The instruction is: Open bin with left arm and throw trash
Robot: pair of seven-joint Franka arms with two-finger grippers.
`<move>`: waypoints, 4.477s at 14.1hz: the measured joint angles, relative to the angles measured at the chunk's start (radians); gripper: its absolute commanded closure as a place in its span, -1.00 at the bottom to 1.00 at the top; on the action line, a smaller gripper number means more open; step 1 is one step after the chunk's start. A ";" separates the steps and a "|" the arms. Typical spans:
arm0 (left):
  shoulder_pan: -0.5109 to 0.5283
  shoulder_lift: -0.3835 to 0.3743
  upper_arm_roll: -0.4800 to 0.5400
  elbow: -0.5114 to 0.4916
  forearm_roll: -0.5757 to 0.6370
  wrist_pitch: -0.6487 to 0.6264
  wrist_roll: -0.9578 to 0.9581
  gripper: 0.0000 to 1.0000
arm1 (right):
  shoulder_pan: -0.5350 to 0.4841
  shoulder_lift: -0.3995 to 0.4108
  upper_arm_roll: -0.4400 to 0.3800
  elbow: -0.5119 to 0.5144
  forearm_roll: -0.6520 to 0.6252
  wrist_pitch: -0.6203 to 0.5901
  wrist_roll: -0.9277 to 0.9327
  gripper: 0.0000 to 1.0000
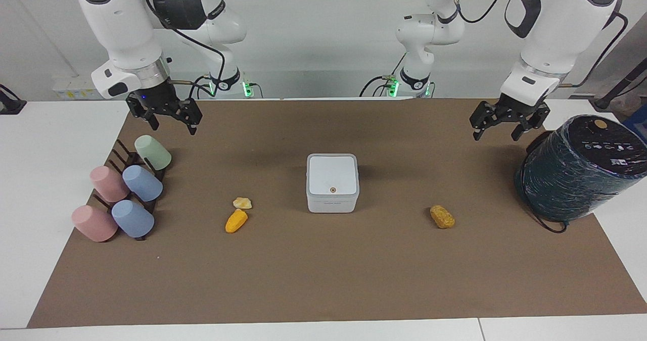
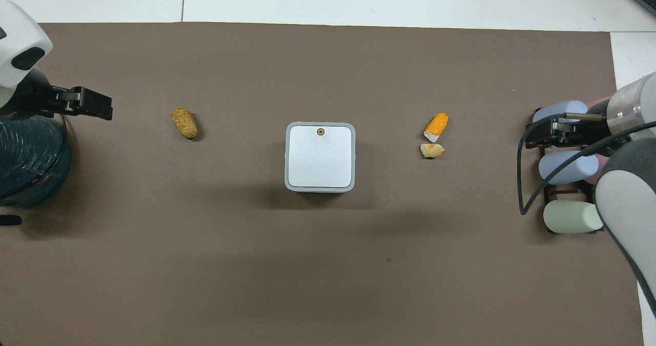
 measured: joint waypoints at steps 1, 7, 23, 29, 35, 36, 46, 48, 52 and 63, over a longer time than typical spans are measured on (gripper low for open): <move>0.000 0.000 0.000 -0.002 0.000 -0.002 0.000 -1.00 | 0.000 0.000 0.000 0.000 0.000 0.000 0.000 -1.00; -0.021 -0.012 -0.016 -0.024 0.000 0.006 0.000 -1.00 | 0.000 0.000 0.000 0.000 0.000 0.000 0.000 -1.00; -0.404 0.060 -0.028 -0.286 -0.108 0.768 -0.887 0.60 | 0.000 0.000 0.000 0.000 0.000 0.000 0.000 -1.00; -0.461 0.134 -0.029 -0.305 -0.148 0.883 -0.901 0.60 | 0.000 0.000 0.000 0.000 0.000 0.000 0.000 -1.00; -0.501 0.153 -0.029 -0.377 -0.148 0.913 -0.902 0.59 | 0.000 0.000 0.000 0.000 0.000 0.000 0.000 -1.00; -0.504 0.155 -0.029 -0.388 -0.148 0.917 -0.902 0.59 | 0.000 0.000 0.000 0.000 0.000 0.000 0.000 -1.00; -0.525 0.157 -0.025 -0.426 -0.148 0.994 -0.902 0.36 | 0.000 0.000 0.000 0.000 0.000 0.000 0.000 -1.00; -0.521 0.157 -0.021 -0.399 -0.151 0.945 -0.903 0.33 | 0.000 0.000 0.000 0.000 0.000 0.000 0.000 -1.00; -0.447 0.157 -0.010 -0.228 -0.151 0.676 -0.901 0.26 | -0.011 0.000 -0.003 0.000 0.000 0.000 0.000 -1.00; -0.237 0.156 0.019 -0.133 -0.147 0.437 -0.519 -0.10 | 0.028 0.052 -0.001 -0.137 0.004 0.307 0.140 -1.00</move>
